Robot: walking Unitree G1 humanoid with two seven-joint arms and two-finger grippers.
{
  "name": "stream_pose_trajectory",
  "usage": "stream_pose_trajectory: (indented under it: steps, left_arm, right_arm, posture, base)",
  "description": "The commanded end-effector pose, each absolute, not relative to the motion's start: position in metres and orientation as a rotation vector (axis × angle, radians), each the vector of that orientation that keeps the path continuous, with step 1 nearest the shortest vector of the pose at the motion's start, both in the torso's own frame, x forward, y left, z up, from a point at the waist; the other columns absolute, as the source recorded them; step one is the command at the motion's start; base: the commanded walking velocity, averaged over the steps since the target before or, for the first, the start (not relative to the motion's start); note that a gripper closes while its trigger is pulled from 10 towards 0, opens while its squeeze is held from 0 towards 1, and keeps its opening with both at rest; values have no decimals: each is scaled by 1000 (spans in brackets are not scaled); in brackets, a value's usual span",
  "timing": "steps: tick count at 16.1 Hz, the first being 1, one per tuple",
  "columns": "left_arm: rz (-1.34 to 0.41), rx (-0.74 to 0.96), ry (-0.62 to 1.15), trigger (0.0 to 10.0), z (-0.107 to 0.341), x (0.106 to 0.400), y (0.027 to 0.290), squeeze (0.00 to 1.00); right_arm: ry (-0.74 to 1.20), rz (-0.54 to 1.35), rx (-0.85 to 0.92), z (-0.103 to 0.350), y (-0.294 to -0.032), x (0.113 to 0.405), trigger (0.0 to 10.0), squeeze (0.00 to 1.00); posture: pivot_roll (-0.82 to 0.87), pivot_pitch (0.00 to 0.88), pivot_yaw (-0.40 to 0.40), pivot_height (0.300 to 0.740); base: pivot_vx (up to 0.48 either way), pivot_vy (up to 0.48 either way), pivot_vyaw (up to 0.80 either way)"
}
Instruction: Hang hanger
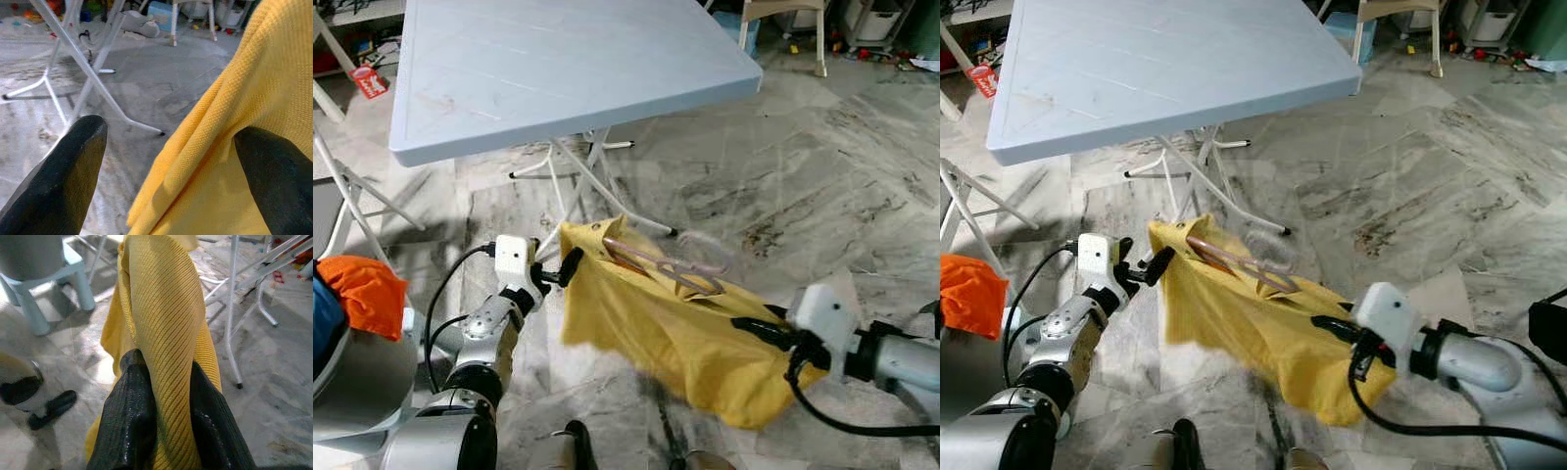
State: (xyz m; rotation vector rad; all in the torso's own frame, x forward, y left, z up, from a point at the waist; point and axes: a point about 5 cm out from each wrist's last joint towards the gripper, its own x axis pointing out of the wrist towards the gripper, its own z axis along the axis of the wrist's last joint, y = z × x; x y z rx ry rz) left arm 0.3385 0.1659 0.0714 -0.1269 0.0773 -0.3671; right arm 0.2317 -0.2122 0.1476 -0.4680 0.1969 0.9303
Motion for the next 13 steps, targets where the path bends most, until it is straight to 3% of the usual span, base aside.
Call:
stream_pose_trajectory:
  steps: [1, 2, 3, 13]
  left_arm:
    - [-392, -158, 76, 10000, 71, 339, 163, 0]
    - [-397, -170, 68, 9176, 73, 339, 161, 0]
    - [-410, -188, 49, 0, 76, 341, 158, 0]
    - [-478, -267, 24, 0, 79, 341, 155, 0]
  right_arm:
    - [153, 983, -465, 163, -209, 226, 10000, 0]
    - [159, 986, -470, 163, -210, 225, 10000, 0]
    - [168, 983, -474, 163, -212, 224, 10000, 0]
    - [196, 981, -433, 161, -214, 221, 10000, 0]
  posture:
    - [-188, 193, 40, 740]
    - [-190, 193, 41, 740]
    - [-191, 194, 41, 740]
    - [-189, 193, 46, 740]
  base:
    - [0, 0, 0]
    - [0, 0, 0]
    - [0, 0, 0]
    - [0, 0, 0]
